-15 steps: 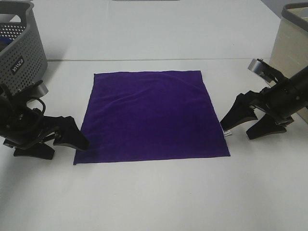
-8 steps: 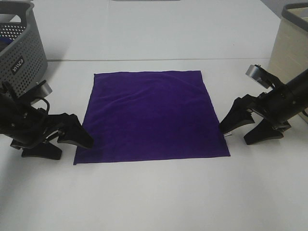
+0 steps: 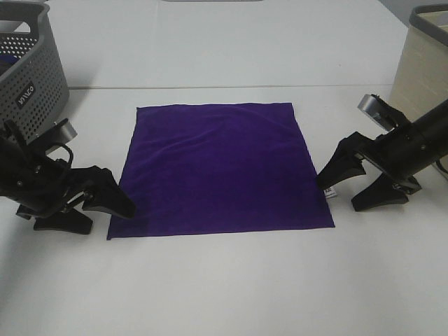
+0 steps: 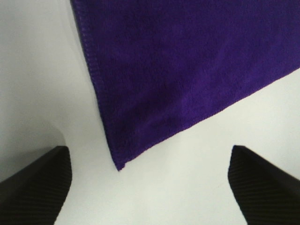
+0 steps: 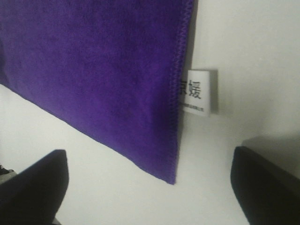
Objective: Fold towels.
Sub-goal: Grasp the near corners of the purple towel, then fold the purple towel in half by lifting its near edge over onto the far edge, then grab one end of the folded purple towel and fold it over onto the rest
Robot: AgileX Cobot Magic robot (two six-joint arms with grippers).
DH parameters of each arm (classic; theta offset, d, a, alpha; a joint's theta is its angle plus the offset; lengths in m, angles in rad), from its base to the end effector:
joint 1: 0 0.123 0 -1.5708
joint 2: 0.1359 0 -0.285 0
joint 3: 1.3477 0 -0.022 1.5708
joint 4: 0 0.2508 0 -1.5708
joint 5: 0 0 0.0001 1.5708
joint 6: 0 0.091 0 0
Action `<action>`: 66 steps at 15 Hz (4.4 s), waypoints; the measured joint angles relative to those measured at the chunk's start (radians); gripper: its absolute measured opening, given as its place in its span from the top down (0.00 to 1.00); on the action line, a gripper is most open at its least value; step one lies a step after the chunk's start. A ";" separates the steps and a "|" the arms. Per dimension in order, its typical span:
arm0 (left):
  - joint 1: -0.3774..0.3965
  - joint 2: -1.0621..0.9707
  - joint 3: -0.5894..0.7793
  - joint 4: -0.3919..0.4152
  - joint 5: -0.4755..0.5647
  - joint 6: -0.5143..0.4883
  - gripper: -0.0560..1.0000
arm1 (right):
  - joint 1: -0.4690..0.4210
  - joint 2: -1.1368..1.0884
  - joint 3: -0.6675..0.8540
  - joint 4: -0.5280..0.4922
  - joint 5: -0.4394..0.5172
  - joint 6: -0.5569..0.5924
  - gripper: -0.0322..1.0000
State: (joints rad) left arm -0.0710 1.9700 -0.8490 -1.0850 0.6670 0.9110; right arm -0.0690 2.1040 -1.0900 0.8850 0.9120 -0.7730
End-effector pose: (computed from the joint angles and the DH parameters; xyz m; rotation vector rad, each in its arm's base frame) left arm 0.3021 -0.0715 0.0891 0.0834 2.8740 -0.8723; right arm 0.3449 0.0320 0.0873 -0.0700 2.9478 1.0086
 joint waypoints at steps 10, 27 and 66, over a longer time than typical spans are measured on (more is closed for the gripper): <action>-0.229 0.251 -0.441 0.292 0.159 -0.394 0.73 | 0.233 0.189 -0.258 -0.208 0.185 0.269 0.83; -0.243 0.093 -0.632 0.601 0.254 -0.485 0.95 | 0.246 0.033 -0.528 -0.203 0.161 0.325 0.94; 0.031 0.622 -1.321 0.462 0.454 -0.525 0.20 | 0.242 0.284 -1.284 -0.575 0.307 0.659 0.14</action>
State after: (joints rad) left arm -0.0400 2.5920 -2.1700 -0.6230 1.1210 0.3860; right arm 0.1730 2.3880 -2.3740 0.3100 1.2190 -0.1140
